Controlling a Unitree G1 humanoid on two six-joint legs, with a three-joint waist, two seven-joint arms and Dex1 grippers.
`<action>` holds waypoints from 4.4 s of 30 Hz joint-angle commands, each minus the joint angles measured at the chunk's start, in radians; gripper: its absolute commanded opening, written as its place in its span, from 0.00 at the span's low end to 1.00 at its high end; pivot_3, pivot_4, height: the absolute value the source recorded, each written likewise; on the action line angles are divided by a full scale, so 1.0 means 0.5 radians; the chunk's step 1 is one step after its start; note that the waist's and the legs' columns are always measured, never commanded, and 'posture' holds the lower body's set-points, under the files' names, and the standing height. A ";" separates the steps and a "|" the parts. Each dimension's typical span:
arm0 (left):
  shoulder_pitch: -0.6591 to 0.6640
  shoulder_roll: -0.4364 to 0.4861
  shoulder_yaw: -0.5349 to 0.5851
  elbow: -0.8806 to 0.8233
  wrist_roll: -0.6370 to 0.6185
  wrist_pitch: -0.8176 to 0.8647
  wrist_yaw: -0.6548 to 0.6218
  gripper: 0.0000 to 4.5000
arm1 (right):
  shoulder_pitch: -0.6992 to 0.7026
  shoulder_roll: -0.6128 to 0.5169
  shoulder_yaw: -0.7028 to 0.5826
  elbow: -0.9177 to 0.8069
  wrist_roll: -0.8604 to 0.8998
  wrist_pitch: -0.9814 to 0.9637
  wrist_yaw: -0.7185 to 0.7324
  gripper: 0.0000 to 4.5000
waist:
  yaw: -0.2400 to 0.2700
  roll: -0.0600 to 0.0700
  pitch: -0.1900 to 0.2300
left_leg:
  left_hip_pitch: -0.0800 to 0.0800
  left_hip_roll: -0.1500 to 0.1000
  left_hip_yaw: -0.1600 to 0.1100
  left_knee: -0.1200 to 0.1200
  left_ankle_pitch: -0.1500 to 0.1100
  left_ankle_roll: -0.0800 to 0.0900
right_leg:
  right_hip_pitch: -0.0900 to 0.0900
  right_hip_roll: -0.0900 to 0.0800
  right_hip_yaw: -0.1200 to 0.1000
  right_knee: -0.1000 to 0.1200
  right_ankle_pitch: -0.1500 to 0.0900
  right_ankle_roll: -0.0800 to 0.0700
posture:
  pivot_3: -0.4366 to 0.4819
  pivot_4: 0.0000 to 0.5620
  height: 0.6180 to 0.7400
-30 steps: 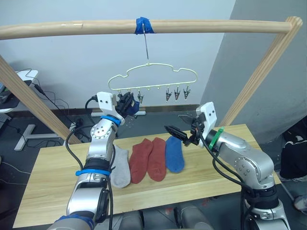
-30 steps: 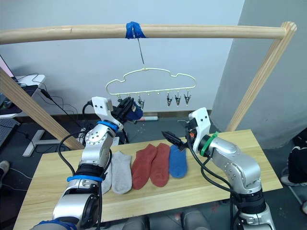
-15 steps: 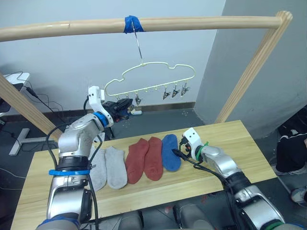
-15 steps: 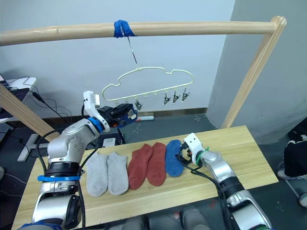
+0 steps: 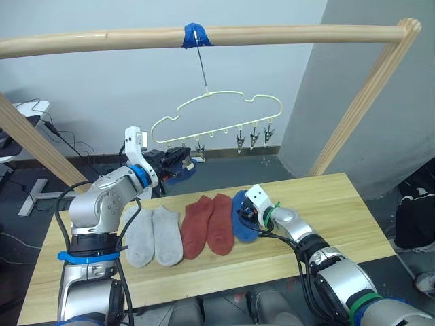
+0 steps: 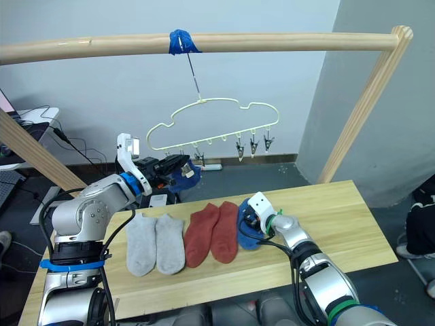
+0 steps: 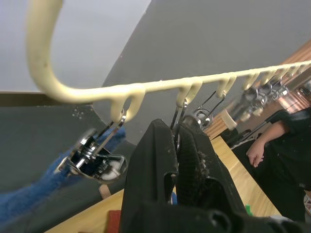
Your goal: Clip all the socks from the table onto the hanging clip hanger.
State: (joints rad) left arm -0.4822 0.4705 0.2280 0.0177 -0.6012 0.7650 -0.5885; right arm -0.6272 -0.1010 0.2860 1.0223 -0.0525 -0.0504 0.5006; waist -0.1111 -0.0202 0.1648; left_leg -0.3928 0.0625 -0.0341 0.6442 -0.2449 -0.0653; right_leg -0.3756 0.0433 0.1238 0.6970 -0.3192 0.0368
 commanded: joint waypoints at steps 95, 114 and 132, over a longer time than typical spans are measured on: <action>0.113 0.052 0.311 -0.251 -0.903 0.652 0.219 1.00 | 0.275 0.385 -0.314 -2.009 1.404 1.833 0.042 0.87 | 0.122 -0.001 0.029 | -0.048 -0.004 -0.039 -0.005 0.011 -0.021 | -0.028 -0.008 -0.041 -0.015 0.003 -0.009 | 0.51 0.28 1.00; 0.131 0.034 0.004 -0.261 -0.424 0.171 0.113 1.00 | 0.462 0.028 -0.504 -2.131 1.228 1.675 -0.079 0.99 | 0.108 -0.001 0.029 | -0.049 -0.004 -0.039 -0.004 0.011 -0.022 | -0.028 -0.008 -0.041 -0.015 0.003 -0.010 | 0.45 0.23 1.00; 0.120 -0.251 -0.482 -0.182 0.457 -0.968 0.029 0.75 | 0.500 0.000 -0.661 -2.400 1.277 1.680 -0.211 1.00 | 0.109 -0.001 0.028 | -0.049 -0.006 -0.038 -0.001 0.013 -0.024 | -0.027 -0.009 -0.040 -0.012 0.003 -0.010 | 0.42 0.23 1.00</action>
State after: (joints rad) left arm -0.3990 0.3552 0.0010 -0.0849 -0.4136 0.3403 -0.5894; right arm -0.3708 -0.1018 -0.0318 -0.1365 0.5703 0.7968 0.4006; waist -0.0566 -0.0206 0.1790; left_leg -0.4176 0.0592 -0.0530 0.6438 -0.2384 -0.0770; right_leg -0.3889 0.0385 0.1035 0.6913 -0.3175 0.0316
